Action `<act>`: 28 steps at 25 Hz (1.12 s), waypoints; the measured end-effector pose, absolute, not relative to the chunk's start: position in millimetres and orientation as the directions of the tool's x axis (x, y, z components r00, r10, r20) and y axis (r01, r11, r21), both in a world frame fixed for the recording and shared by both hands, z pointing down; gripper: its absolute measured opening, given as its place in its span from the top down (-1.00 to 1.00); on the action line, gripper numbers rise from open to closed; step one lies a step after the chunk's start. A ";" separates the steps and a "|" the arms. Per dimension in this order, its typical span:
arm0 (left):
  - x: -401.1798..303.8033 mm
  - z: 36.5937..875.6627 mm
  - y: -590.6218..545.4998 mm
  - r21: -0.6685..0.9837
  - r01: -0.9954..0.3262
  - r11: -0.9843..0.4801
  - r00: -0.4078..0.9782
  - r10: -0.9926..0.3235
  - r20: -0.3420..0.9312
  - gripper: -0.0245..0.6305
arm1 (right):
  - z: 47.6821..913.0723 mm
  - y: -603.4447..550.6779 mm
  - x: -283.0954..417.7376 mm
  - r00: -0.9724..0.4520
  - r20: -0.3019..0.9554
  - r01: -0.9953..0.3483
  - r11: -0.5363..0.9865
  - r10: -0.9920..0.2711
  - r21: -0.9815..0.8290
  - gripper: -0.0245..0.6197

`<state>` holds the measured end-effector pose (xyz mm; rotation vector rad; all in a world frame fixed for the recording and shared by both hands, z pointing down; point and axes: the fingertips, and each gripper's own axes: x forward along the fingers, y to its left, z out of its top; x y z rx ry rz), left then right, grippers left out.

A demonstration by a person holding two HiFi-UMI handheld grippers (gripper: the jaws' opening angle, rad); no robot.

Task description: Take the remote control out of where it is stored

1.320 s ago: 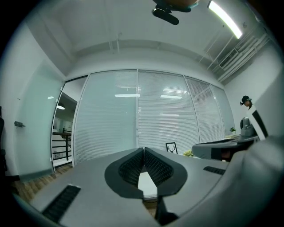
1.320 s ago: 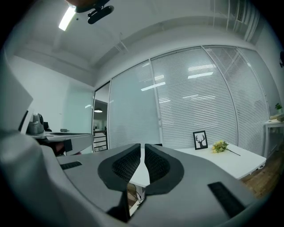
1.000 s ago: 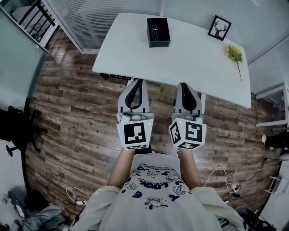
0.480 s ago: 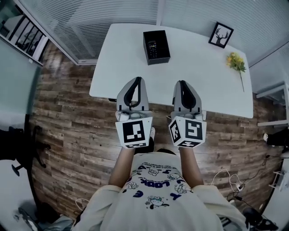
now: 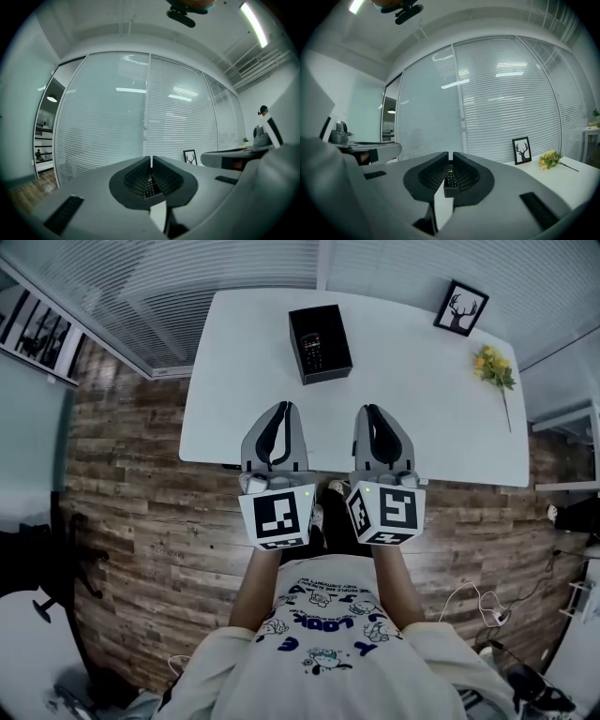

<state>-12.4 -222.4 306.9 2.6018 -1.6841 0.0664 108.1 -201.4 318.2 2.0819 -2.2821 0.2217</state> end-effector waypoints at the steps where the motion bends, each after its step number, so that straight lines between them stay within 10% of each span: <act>1: -11.7 309.3 -226.9 0.015 -0.910 -0.415 0.415 -0.907 0.065 0.86 | 319.4 -206.5 107.9 -0.099 0.132 -0.993 0.090 -0.986 -0.074 0.77; 28: 41.3 393.9 -396.6 0.118 -0.924 -0.363 0.381 -0.889 0.253 0.64 | 391.1 -390.9 146.6 -0.253 0.281 -0.966 0.224 -0.926 -0.132 0.77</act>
